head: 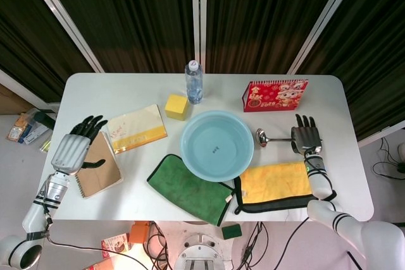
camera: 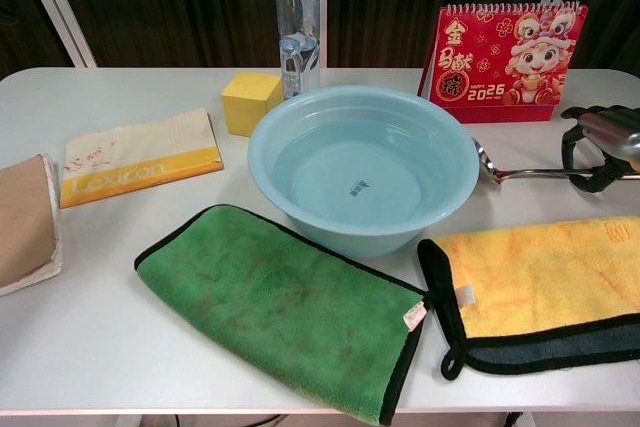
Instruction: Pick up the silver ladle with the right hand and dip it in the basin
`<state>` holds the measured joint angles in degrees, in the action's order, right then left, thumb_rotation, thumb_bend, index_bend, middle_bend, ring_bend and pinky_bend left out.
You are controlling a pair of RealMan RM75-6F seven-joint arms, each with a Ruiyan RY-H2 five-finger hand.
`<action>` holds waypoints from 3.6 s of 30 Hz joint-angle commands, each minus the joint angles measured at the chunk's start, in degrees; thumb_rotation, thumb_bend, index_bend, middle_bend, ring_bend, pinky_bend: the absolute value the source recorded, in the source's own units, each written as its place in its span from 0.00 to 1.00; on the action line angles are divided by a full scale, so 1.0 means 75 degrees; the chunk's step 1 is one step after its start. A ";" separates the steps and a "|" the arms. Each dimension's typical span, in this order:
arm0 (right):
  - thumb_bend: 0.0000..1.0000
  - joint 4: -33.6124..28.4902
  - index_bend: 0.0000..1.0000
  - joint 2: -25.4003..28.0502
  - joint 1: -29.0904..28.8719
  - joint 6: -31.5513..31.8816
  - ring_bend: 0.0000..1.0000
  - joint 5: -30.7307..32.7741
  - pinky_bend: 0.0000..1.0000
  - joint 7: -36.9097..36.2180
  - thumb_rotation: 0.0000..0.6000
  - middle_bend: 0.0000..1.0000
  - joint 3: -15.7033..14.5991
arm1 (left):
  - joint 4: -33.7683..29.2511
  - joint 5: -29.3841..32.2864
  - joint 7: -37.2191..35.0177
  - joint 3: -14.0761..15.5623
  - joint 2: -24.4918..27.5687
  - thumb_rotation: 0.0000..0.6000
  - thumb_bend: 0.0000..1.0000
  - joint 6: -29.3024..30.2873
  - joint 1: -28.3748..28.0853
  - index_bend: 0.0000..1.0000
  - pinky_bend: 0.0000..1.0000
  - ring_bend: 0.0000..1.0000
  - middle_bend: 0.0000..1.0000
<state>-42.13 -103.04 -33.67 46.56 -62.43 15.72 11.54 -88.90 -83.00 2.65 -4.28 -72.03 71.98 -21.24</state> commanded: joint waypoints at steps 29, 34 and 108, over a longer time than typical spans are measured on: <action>0.43 0.0331 0.45 -0.0243 0.0093 0.0128 0.00 -0.0295 0.00 0.0046 1.00 0.00 -0.0082 | 0.0002 0.0156 0.0062 0.0028 0.0023 1.00 0.10 -0.0233 -0.0053 0.12 0.19 0.04 0.05; 0.43 0.0357 0.45 -0.0261 0.0114 0.0124 0.00 -0.0329 0.00 0.0033 1.00 0.00 -0.0087 | 0.0010 0.0162 0.0055 0.0036 0.0023 1.00 0.10 -0.0253 -0.0058 0.12 0.19 0.04 0.05; 0.58 -0.2694 0.87 0.1519 0.1100 0.2230 0.48 -0.0675 0.76 -0.3556 1.00 0.43 0.0896 | -0.0013 0.0105 0.0032 0.0047 -0.0062 1.00 0.10 -0.0290 -0.0129 0.12 0.19 0.04 0.05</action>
<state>-61.73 -92.08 -25.53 63.33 -67.88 -11.17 18.01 -89.01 -82.19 2.91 -3.94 -72.49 69.81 -22.20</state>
